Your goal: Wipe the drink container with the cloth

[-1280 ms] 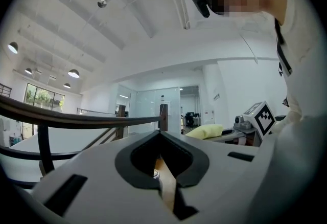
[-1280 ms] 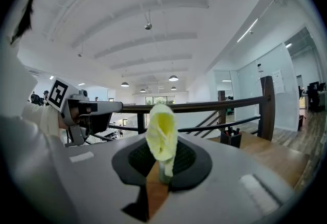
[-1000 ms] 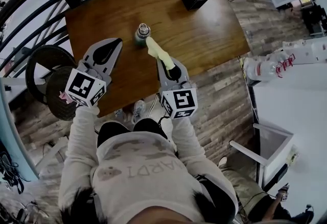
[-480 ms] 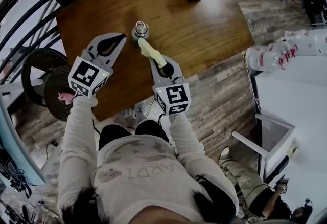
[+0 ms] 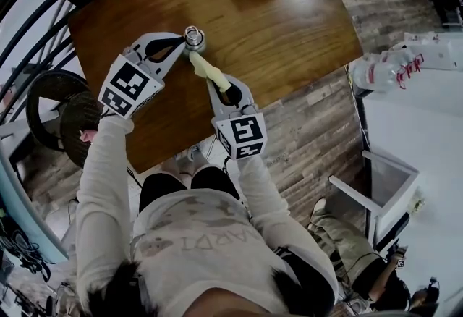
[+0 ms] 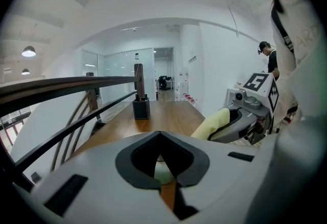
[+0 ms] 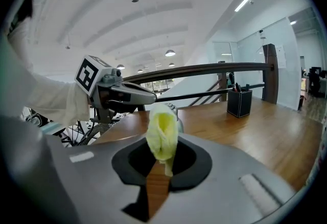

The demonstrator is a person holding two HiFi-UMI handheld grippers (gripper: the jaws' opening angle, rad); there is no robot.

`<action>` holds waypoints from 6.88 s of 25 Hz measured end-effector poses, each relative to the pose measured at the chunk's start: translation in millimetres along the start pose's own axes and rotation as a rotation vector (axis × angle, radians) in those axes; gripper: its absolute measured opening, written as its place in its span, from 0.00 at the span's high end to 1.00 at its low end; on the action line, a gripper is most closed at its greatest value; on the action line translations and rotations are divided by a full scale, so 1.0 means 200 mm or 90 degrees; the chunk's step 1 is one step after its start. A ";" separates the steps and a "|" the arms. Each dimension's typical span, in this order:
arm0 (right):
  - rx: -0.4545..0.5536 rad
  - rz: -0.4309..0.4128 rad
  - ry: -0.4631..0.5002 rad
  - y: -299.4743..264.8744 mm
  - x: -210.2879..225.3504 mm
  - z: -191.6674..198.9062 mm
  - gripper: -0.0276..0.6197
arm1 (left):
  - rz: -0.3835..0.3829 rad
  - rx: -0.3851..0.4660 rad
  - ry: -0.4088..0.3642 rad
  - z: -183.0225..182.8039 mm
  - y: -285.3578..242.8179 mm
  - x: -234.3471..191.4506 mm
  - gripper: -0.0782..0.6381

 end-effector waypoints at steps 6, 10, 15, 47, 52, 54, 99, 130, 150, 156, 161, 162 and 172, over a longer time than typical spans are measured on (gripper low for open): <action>-0.011 -0.012 0.000 -0.01 0.03 0.03 0.88 | 0.020 -0.042 0.006 0.04 -0.10 0.01 0.90; -0.015 -0.021 0.001 -0.01 0.04 0.05 0.88 | 0.028 -0.051 0.008 0.03 -0.12 0.01 0.90; -0.028 -0.035 0.001 -0.06 0.03 0.08 0.88 | 0.032 -0.072 0.014 0.07 -0.12 -0.01 0.89; -0.121 0.020 0.017 -0.38 0.25 0.16 0.88 | 0.043 -0.051 0.034 0.08 -0.14 -0.01 0.89; -0.132 0.038 0.034 -0.43 0.33 0.15 0.88 | 0.047 -0.049 0.036 0.07 -0.14 -0.01 0.89; -0.135 0.043 0.042 -0.46 0.36 0.15 0.89 | 0.048 -0.050 0.035 0.08 -0.13 -0.01 0.89; -0.175 -0.004 0.010 -0.47 0.07 0.33 0.89 | 0.070 -0.035 0.054 0.08 -0.14 -0.01 0.89; -0.138 0.062 0.037 -0.43 0.36 0.24 0.89 | 0.059 -0.030 0.056 0.06 -0.16 0.01 0.89; -0.036 0.073 -0.018 -0.04 0.13 0.00 0.89 | -0.077 0.072 0.129 0.10 0.29 0.11 0.89; -0.005 0.084 -0.031 0.10 0.04 -0.05 0.89 | -0.116 0.121 0.132 0.07 0.46 0.18 0.89; 0.019 0.089 -0.026 0.21 -0.01 -0.13 0.89 | -0.137 0.150 0.138 0.04 0.58 0.22 0.89; 0.025 0.090 -0.027 0.23 -0.03 -0.15 0.89 | -0.140 0.155 0.142 0.03 0.60 0.23 0.89; 0.075 0.099 -0.020 0.45 -0.16 -0.30 0.89 | -0.155 0.204 0.145 -0.05 0.82 0.34 0.89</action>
Point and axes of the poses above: the fingertips, and each gripper's own axes: y backward along the fingers, x to its right, z out of its underside, the point moved 2 cm from there along y, backward along the fingers, and after that the axes turned 3 degrees about y, right-handed, at the moved point
